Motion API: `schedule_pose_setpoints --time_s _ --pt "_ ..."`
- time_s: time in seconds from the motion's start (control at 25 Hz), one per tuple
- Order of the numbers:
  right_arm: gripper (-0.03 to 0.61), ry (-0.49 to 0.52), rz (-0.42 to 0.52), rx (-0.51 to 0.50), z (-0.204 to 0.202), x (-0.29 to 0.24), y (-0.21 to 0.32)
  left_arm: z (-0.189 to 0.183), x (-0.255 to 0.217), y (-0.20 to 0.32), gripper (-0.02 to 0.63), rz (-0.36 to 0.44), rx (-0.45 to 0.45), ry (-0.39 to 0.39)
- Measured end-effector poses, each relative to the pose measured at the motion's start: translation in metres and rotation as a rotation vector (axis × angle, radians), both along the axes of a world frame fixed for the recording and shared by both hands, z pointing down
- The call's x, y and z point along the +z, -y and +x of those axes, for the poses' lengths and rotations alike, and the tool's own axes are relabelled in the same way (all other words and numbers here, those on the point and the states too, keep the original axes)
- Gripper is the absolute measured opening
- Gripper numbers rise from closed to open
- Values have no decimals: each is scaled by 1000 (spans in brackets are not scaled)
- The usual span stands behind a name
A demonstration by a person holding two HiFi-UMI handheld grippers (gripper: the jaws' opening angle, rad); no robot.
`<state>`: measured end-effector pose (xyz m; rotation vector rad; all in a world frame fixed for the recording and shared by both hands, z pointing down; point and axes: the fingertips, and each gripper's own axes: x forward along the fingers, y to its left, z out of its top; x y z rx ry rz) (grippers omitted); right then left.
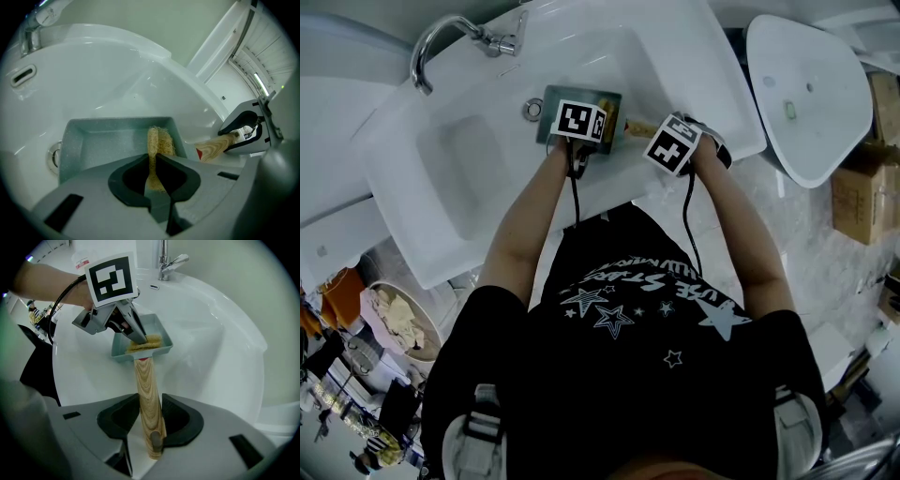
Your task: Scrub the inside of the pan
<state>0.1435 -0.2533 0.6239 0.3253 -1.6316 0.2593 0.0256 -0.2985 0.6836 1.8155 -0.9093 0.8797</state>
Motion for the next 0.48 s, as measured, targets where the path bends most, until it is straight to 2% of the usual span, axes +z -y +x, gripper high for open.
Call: schedule_pose_setpoints --time_s 0.24,0.48 --pt "144 -3 3 1 0 -1 0 -33 7 1 51 14 1 99" --pt "146 -7 2 6 0 1 0 -74 17 2 51 17 -56 171"
